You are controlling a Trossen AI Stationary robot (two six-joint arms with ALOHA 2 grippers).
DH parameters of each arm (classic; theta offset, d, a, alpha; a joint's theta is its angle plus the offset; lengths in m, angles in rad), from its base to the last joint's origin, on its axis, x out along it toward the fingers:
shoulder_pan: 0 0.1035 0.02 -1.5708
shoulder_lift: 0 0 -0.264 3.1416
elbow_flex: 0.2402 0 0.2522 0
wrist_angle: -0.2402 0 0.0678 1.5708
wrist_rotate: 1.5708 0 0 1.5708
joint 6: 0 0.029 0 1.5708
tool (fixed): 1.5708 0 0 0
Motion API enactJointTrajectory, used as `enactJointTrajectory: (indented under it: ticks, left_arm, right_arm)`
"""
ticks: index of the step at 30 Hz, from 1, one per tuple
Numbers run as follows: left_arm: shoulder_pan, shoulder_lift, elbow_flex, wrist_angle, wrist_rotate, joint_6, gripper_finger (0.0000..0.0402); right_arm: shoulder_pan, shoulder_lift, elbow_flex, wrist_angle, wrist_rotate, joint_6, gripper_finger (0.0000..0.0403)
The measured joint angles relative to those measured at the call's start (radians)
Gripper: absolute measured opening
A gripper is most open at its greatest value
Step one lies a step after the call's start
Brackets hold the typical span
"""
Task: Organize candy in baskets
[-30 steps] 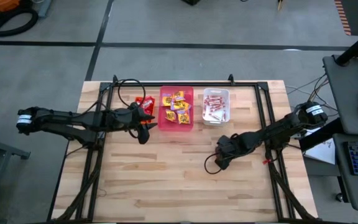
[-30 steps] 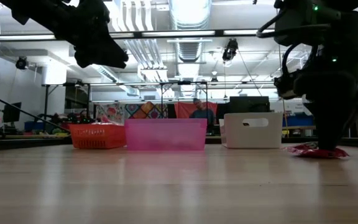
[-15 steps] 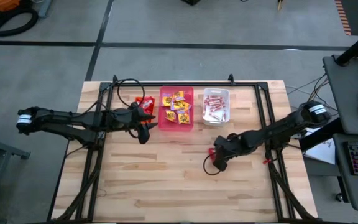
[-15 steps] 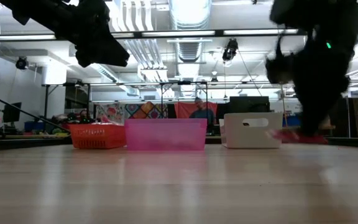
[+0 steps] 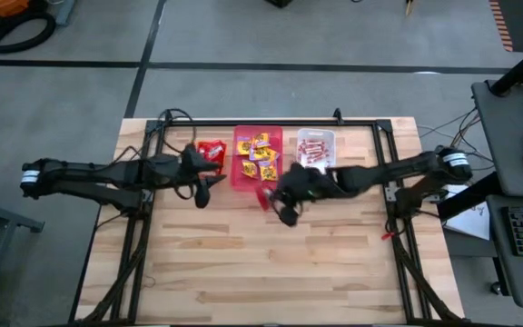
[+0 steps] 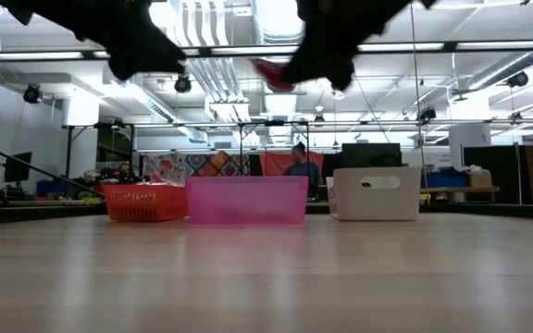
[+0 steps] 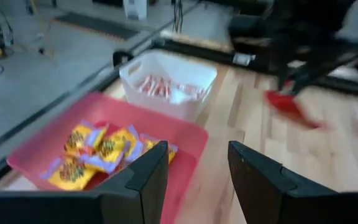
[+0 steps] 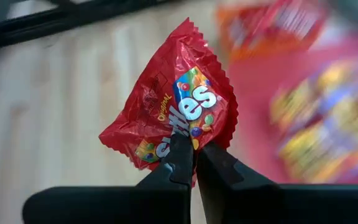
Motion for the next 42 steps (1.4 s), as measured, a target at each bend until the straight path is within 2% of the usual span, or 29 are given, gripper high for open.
enactJointTrajectory:
  ticks: [5,11,18,26,32,42]
  left_arm:
    - [0.000,-0.112,0.007,-0.022,0.000,0.022,0.0151]
    - [0.000,-0.244,0.005,-0.087,-0.005,0.026,0.0151]
    - [0.000,-0.348,0.005,-0.127,-0.045,0.051,0.0151]
    - [0.000,-0.412,-0.028,-0.137,-0.045,0.053,0.0151]
    - [0.000,-0.431,-0.061,-0.140,-0.046,0.047,0.0151]
    - [0.000,-0.468,-0.087,-0.164,-0.046,0.047,0.0151]
  right_arm:
    - [-0.089,0.135,0.183,0.012,0.090,-0.262,0.0009]
    - [-0.190,0.369,0.390,0.079,0.091,-0.432,0.0009]
    - [-0.264,0.653,0.670,0.072,0.087,-0.476,0.0009]
    - [-0.296,0.863,0.947,0.011,0.071,-0.490,0.0010]
    - [-0.306,0.925,1.023,-0.011,0.030,-0.444,0.0048]
    - [-0.308,0.900,1.022,-0.081,0.013,-0.430,0.0115]
